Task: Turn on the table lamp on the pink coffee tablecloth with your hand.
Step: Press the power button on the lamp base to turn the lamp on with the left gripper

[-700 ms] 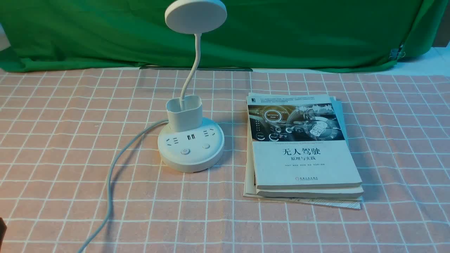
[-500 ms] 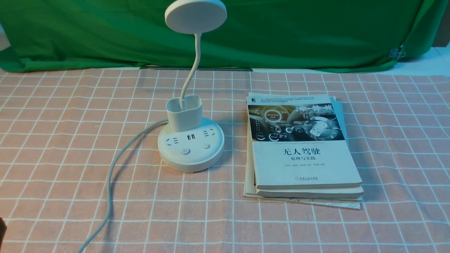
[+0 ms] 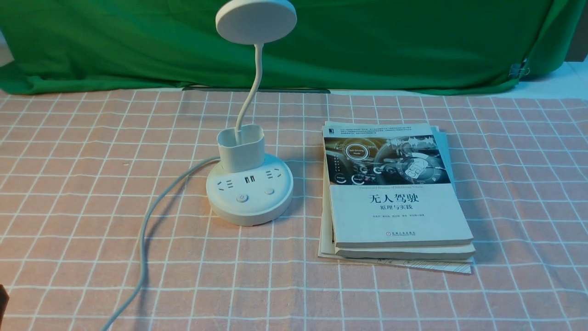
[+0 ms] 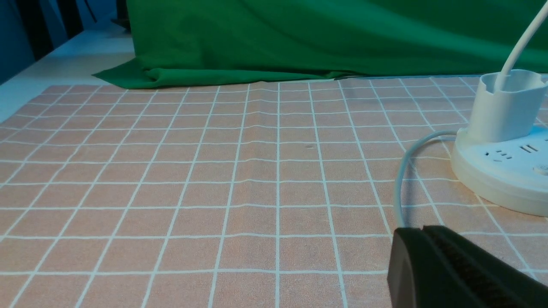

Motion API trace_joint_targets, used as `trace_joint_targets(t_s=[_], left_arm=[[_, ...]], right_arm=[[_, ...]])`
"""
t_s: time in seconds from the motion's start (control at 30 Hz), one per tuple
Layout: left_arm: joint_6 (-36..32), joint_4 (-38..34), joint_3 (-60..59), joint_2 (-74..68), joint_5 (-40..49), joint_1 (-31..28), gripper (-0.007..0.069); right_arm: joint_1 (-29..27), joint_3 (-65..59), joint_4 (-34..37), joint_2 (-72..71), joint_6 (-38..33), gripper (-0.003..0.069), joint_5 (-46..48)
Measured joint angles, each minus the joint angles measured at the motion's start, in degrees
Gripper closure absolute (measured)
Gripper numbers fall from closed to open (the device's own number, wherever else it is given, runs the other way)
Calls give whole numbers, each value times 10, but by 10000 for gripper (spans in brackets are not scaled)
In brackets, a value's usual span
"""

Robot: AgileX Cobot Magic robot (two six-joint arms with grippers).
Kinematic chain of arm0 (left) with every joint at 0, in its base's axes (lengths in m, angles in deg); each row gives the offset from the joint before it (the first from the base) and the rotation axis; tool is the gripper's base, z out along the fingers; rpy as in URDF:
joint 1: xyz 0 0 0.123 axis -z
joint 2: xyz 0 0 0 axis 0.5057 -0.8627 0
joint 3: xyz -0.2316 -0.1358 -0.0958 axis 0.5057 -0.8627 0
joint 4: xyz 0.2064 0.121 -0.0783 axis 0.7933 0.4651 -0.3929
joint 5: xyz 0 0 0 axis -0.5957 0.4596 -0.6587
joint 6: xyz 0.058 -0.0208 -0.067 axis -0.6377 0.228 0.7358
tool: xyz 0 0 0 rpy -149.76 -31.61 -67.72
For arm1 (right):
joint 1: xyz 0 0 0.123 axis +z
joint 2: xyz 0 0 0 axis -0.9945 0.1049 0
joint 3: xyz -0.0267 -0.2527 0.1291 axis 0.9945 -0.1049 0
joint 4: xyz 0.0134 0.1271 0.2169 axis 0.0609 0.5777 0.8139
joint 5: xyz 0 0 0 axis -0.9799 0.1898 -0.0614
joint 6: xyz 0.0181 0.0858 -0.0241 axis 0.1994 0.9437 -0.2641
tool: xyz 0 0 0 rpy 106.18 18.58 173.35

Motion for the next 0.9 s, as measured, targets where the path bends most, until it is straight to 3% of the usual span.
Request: trace_joint_targets(t_s=[0.27,0.73,0.8,0.87,0.9], left_arm=[[-5,22,0,0,-1,0,603],[3,45,0,0,-150,0,603],[42,22,0,0,-169,1,603],[152,-61,0,0,-179,1,603],[240,-132,0,0,-180,1,603]], right_arm=[[0,0,0,0,0,421,0],[0,0,0,0,0,421,0],[0,0,0,0,0,421,0],[0,0,0,0,0,421,0],[0,0,0,0,0,421,0]])
